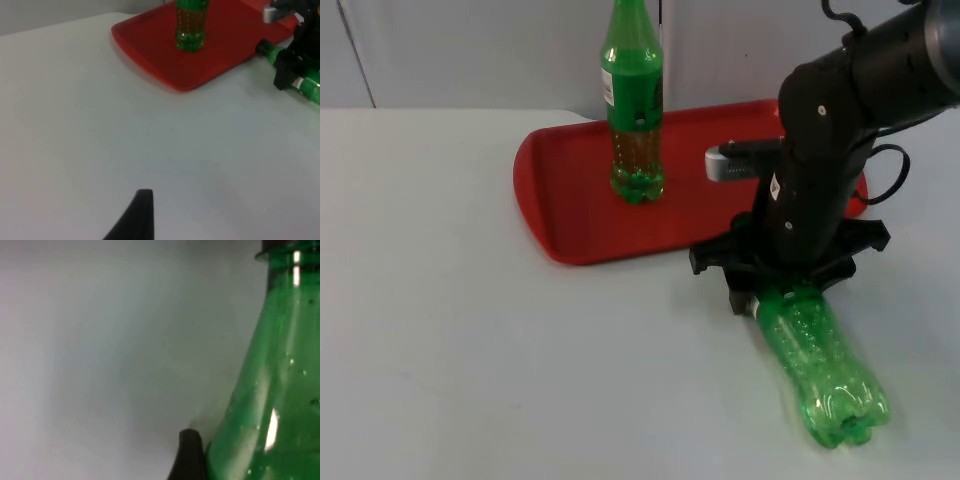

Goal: Place the bottle upright on the tray.

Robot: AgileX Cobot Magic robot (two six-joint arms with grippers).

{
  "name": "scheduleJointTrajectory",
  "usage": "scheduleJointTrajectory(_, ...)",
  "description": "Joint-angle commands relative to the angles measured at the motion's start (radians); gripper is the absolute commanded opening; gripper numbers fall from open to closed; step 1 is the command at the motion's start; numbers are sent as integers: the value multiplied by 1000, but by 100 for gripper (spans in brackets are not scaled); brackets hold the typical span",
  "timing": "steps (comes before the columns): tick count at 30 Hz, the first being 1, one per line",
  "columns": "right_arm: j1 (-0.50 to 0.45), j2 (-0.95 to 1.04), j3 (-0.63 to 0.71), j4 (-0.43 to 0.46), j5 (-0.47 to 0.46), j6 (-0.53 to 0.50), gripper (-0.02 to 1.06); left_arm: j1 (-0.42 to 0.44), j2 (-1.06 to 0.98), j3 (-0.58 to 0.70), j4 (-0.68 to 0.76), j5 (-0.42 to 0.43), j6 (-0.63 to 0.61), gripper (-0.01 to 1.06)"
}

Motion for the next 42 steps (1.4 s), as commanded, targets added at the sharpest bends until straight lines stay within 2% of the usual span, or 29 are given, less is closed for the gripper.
scheduleJointTrajectory(1,5,-3,-1,12,10,-8,0,2,-3,3,2,-1,-3,105)
scheduleJointTrajectory(4,5,-36,-1,1,2,-27,0,2,-3,3,2,-1,-3,105)
scheduleJointTrajectory(10,5,-138,-1,-96,-9,-27,0,2,-3,3,2,-1,-3,105)
scheduleJointTrajectory(22,3,-405,-1,-268,-141,-11,0,2,-3,3,2,-1,-3,105)
scheduleJointTrajectory(25,2,-463,-1,-360,-158,14,0,2,-3,3,2,-1,-3,105)
scheduleJointTrajectory(26,2,-463,-1,-360,-158,14,0,2,-3,3,2,-1,-3,105)
scheduleJointTrajectory(29,-4,-487,-1,-467,-161,68,0,2,-3,3,2,-1,-3,105)
scheduleJointTrajectory(31,-12,-489,-1,-475,-177,74,0,2,-3,3,2,-1,-3,105)
scheduleJointTrajectory(36,-79,-491,0,-477,-301,110,0,2,-3,3,2,-1,-3,105)
scheduleJointTrajectory(37,-79,-491,0,-477,-301,110,0,2,-3,3,2,-1,-3,105)
scheduleJointTrajectory(42,-146,-491,49,-477,-554,157,0,2,-3,3,2,-1,-3,105)
